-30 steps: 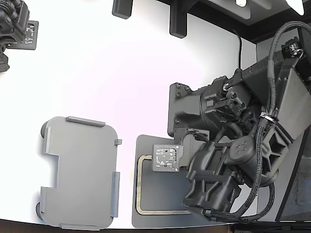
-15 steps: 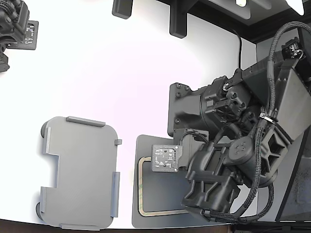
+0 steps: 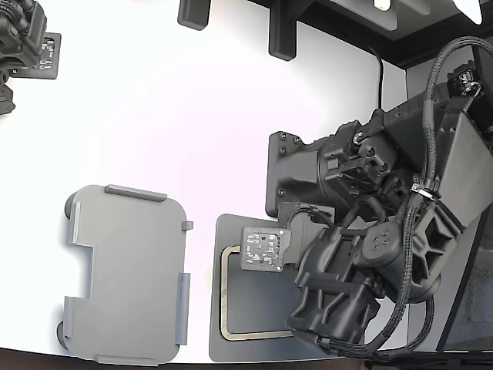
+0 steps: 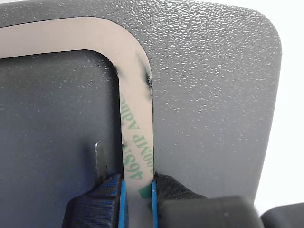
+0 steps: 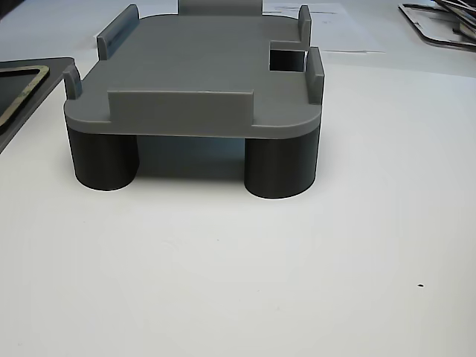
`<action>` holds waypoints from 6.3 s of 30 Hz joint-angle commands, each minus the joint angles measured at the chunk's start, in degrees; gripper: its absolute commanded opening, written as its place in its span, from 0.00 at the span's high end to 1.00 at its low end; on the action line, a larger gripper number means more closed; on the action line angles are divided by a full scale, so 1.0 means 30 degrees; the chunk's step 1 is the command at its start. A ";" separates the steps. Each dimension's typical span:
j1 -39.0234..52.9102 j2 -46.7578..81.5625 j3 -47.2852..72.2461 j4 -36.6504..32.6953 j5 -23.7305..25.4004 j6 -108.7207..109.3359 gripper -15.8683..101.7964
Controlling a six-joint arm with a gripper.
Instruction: Move top rectangular frame to the holder.
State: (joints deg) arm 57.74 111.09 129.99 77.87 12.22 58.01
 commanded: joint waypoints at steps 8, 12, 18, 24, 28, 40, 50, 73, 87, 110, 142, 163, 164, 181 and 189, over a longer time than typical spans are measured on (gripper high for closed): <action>-0.0381 -0.0059 -0.6475 0.4834 0.0352 0.3516 0.96; -0.1377 -0.0791 -0.9990 0.5684 0.0088 0.5127 0.96; -0.3018 -0.3164 -1.4238 0.5684 -0.0146 0.7998 0.96; -0.4424 -0.6152 -1.6670 0.5654 0.0645 1.2832 0.96; -0.5127 -0.7705 -1.7607 0.5654 0.0967 1.5938 0.96; -0.7441 -0.9521 -1.9189 0.5684 0.0850 2.1680 0.96; -0.8379 -1.1865 -2.1182 0.5713 -0.0205 2.3262 0.97; -0.8584 -0.9434 -1.7637 0.5713 -0.1641 2.3291 0.97; -0.8994 -1.0400 -1.8164 0.5713 -0.1494 2.2266 0.97; -0.9053 -1.0811 -1.8164 0.5713 -0.1494 2.2090 0.97; -0.8818 -1.1602 -1.8691 0.5713 -0.1377 2.2559 0.97; -0.8789 -1.1514 -1.8633 0.5713 -0.1436 2.2383 0.81; -0.8789 -1.1514 -1.8662 0.5713 -0.1406 2.2383 0.77; -0.8789 -1.1572 -2.0098 0.5684 0.0762 2.1475 0.01; -0.8115 -0.9023 -1.9014 0.5684 0.1494 2.0332 0.01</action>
State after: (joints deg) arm 33.66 79.80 72.60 94.31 15.73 120.59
